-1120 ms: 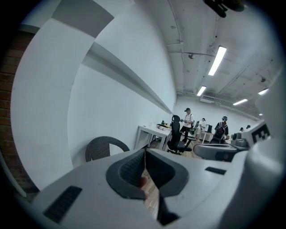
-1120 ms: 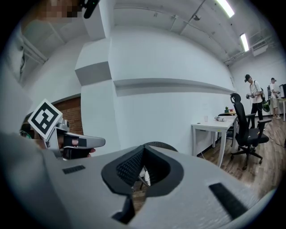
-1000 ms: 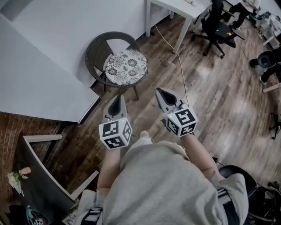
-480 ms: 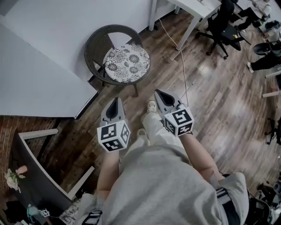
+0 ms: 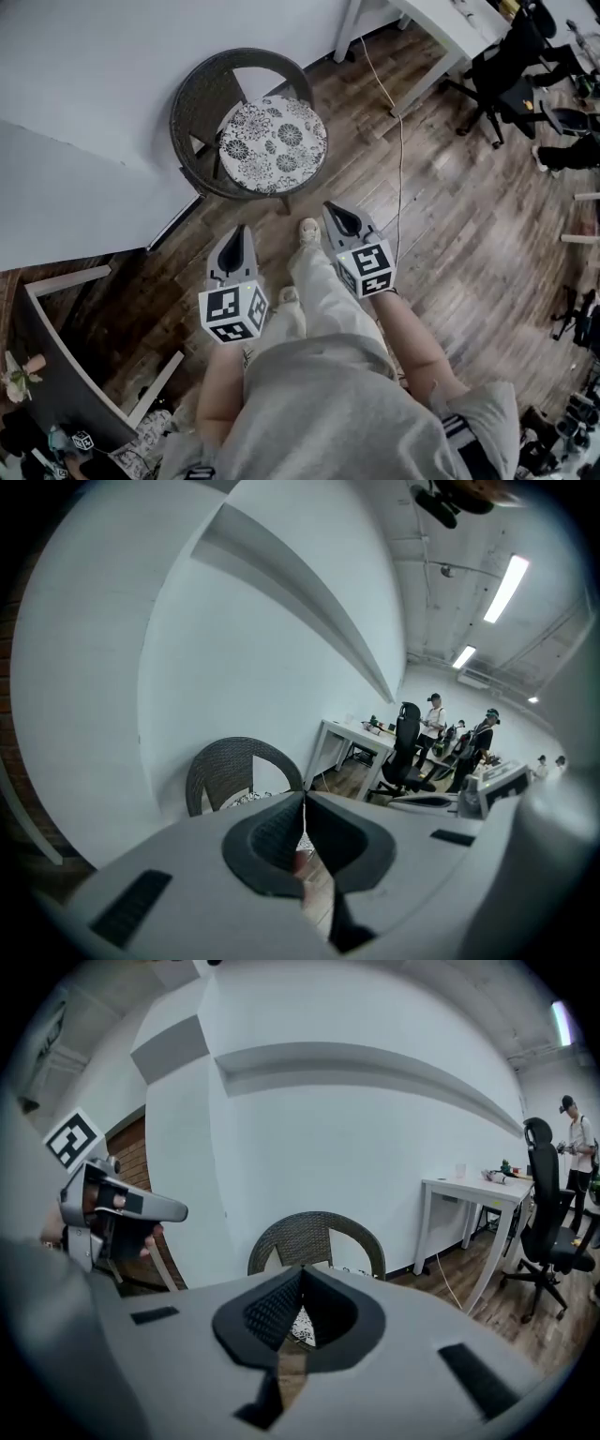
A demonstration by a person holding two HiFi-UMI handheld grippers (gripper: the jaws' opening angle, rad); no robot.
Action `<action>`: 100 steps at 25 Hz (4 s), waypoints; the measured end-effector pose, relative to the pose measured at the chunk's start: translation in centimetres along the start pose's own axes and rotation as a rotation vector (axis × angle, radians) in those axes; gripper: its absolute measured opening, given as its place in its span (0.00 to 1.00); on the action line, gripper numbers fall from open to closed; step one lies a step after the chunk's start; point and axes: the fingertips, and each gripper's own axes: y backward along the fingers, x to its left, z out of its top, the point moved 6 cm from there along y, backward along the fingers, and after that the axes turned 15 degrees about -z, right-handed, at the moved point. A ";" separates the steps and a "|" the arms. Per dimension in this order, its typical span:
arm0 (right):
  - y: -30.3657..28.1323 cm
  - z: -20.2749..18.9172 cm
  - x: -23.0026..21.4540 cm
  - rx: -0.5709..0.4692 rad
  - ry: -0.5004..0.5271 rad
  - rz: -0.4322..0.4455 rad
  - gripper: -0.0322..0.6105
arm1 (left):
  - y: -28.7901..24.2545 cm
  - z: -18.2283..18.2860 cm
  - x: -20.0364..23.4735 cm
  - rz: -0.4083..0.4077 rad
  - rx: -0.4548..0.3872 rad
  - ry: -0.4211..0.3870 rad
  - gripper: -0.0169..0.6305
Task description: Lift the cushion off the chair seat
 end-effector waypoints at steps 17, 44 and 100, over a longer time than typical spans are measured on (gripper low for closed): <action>-18.2 -10.4 -4.6 0.208 0.035 0.022 0.06 | -14.3 -2.6 5.9 0.026 0.075 0.050 0.04; -31.6 -26.9 -5.6 0.506 0.108 0.073 0.36 | -22.1 -10.1 8.8 0.025 0.184 0.123 0.04; -18.0 -15.6 -1.4 0.411 0.137 -0.079 0.09 | -8.6 -3.5 3.5 -0.020 0.067 0.061 0.04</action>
